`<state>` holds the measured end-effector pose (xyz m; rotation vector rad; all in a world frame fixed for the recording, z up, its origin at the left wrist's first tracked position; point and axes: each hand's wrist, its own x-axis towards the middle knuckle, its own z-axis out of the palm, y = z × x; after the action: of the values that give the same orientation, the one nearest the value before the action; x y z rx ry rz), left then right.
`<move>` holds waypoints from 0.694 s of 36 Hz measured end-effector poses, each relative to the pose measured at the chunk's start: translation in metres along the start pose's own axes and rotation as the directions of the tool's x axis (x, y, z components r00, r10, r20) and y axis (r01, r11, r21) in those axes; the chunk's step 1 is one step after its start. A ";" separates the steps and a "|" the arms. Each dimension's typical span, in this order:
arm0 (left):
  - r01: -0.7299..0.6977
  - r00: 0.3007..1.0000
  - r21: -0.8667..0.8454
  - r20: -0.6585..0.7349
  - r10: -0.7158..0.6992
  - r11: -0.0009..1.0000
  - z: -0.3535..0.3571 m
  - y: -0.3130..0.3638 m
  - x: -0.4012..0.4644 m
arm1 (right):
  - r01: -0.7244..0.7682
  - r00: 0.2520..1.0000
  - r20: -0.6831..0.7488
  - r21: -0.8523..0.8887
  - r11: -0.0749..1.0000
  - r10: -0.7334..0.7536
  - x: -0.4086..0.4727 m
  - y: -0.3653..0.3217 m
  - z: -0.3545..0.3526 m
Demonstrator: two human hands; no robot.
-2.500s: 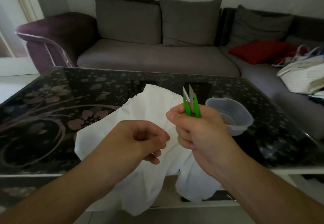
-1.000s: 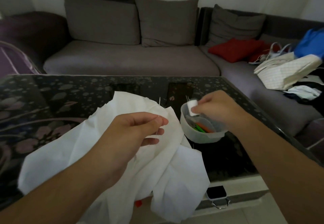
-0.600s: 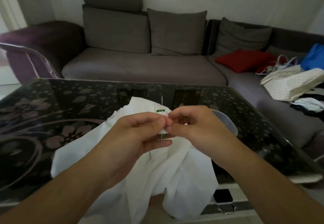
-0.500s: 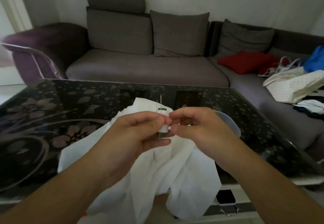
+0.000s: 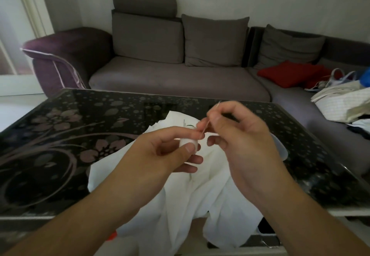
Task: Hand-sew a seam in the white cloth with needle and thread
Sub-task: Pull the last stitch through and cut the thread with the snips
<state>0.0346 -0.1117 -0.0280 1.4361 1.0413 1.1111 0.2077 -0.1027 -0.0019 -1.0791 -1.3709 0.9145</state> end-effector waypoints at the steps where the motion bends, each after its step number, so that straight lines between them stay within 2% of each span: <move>1: -0.013 1.000 0.021 0.002 0.013 1.000 -0.002 0.000 -0.001 | 0.001 1.000 -0.019 0.012 1.000 -0.001 0.002 -0.002 -0.002; 3: -0.028 1.000 0.049 -0.001 0.028 0.998 -0.006 0.001 -0.002 | 0.018 1.000 -0.021 -0.038 0.999 -0.019 0.006 -0.003 -0.007; 6: -0.017 1.000 0.078 -0.005 0.017 0.997 -0.011 0.001 -0.001 | 0.074 0.997 0.054 -0.291 0.954 -0.061 0.010 0.000 -0.013; 9: 0.029 0.999 0.118 -0.028 -0.025 0.993 -0.012 -0.002 0.001 | 0.169 0.983 0.150 -0.543 0.823 -0.104 0.012 0.004 -0.015; 12: 0.043 0.999 0.160 -0.032 -0.038 0.986 -0.011 -0.003 0.003 | 0.272 0.962 0.206 -0.684 0.677 -0.178 0.012 0.007 -0.013; 16: 0.040 0.999 0.198 -0.033 -0.034 0.979 -0.010 -0.005 0.003 | 0.321 0.945 0.219 -0.751 0.576 -0.241 0.011 0.010 -0.011; 25: 0.004 1.000 0.271 -0.016 0.000 0.963 -0.009 -0.008 0.003 | 0.360 0.930 0.240 -0.753 0.552 -0.279 0.011 0.010 -0.018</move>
<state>0.0263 -0.1059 -0.0346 1.6422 1.2433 1.0081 0.2269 -0.0904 -0.0069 -1.3605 -2.0596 0.0190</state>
